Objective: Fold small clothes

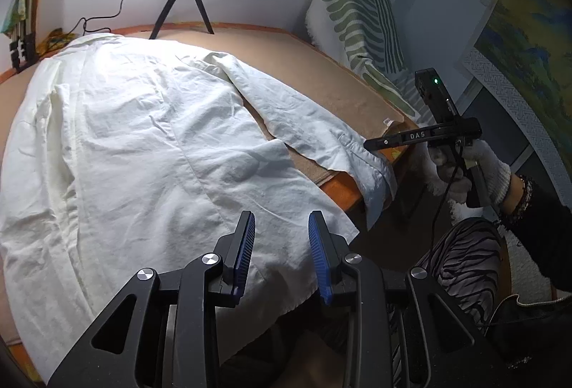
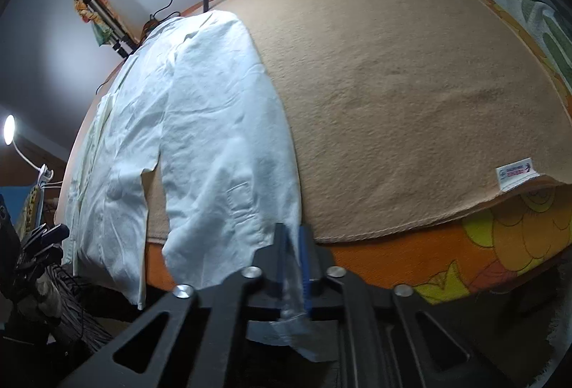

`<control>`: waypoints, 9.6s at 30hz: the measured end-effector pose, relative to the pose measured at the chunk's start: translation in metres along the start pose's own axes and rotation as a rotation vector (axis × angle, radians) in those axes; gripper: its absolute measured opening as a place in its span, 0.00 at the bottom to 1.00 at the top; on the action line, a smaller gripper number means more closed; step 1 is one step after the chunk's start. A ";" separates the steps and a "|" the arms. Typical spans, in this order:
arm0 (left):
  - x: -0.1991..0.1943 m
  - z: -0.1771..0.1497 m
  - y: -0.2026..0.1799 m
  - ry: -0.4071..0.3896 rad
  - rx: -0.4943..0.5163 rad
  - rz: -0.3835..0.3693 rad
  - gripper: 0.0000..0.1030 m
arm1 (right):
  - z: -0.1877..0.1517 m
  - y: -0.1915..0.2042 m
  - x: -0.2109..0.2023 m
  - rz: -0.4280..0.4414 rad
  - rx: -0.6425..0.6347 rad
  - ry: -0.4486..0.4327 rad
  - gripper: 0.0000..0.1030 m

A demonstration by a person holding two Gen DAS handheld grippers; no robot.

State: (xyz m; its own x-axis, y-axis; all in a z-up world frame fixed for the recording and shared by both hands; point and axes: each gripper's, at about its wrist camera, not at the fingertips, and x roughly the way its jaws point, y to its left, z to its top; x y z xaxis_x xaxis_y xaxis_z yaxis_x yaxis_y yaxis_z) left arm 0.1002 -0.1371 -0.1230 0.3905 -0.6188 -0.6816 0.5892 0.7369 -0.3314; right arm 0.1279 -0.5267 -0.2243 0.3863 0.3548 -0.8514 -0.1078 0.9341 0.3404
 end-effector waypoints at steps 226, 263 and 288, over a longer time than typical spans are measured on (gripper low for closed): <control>-0.036 -0.065 -0.035 -0.251 -0.096 0.046 0.02 | 0.167 0.196 0.078 0.116 -0.091 -0.063 0.01; -0.103 -0.119 0.023 -0.190 -0.311 0.160 0.13 | 0.177 0.365 0.125 0.080 -0.395 -0.026 0.33; -0.076 -0.073 0.097 -0.020 -0.437 -0.028 0.14 | -0.089 0.231 0.098 0.309 -0.022 0.184 0.44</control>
State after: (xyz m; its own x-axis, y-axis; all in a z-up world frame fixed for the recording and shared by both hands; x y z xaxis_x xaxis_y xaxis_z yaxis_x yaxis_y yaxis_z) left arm 0.0763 0.0009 -0.1509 0.3954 -0.6418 -0.6570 0.2470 0.7633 -0.5970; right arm 0.0591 -0.2725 -0.2651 0.1609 0.6196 -0.7682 -0.2142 0.7817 0.5857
